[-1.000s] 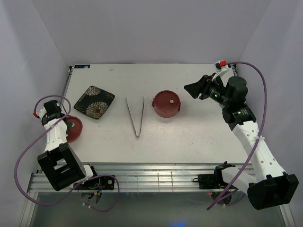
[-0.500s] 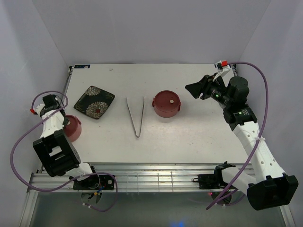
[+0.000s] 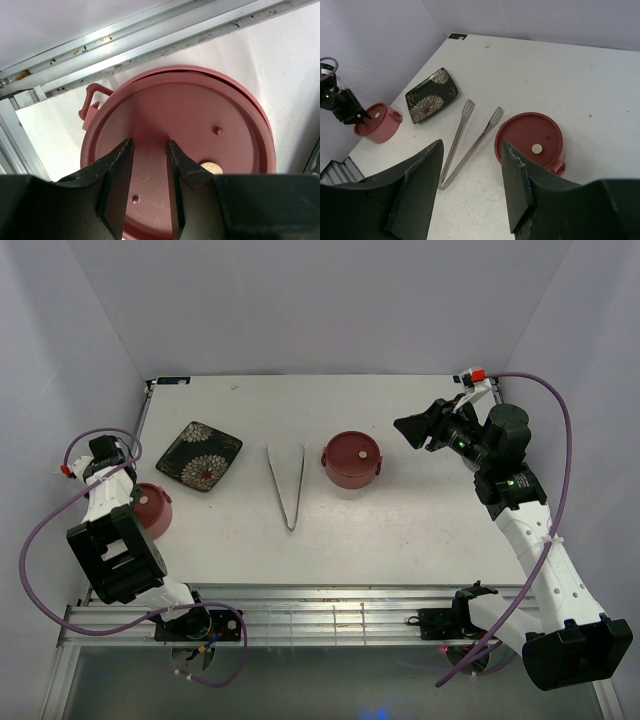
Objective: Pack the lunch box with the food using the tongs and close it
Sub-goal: Close the box lid on the packing box.
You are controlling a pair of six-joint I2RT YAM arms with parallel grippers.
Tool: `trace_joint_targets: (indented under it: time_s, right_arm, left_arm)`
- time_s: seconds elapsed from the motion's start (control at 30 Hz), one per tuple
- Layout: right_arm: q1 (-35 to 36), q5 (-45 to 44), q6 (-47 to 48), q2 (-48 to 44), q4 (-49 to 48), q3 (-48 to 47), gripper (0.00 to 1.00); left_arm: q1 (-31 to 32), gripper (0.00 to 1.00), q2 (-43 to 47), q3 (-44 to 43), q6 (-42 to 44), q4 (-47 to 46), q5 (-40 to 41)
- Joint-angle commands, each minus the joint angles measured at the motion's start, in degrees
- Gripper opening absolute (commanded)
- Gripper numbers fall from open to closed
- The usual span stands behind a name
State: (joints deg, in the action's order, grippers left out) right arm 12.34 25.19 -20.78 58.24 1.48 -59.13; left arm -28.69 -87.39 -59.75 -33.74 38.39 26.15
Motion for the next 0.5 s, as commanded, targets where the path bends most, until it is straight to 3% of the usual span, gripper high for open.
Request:
trace_joint_targets:
  time_s: [0.0,0.13,0.23,0.47]
  right_arm:
    - [-0.3,-0.7,0.7,-0.5,-1.6,-0.2,0.56]
    - [-0.3,-0.8,0.7,-0.9,-1.6,0.0,0.56]
    - [-0.3,-0.6,0.7,-1.1,-1.6,0.2,0.56]
    - [-0.3,2.1,-0.4,-0.1,-2.4,0.4,0.56]
  left_arm:
    - [-0.1,0.43,0.0,-1.6,0.6,-0.9,-1.0]
    - [-0.1,0.43,3.4,-1.5,1.1,-0.5,-1.5]
    - [-0.1,0.43,7.1,-2.3,-3.8,3.6,2.2]
    - [0.3,0.44,11.4,-2.8,-8.2,6.5,-6.7]
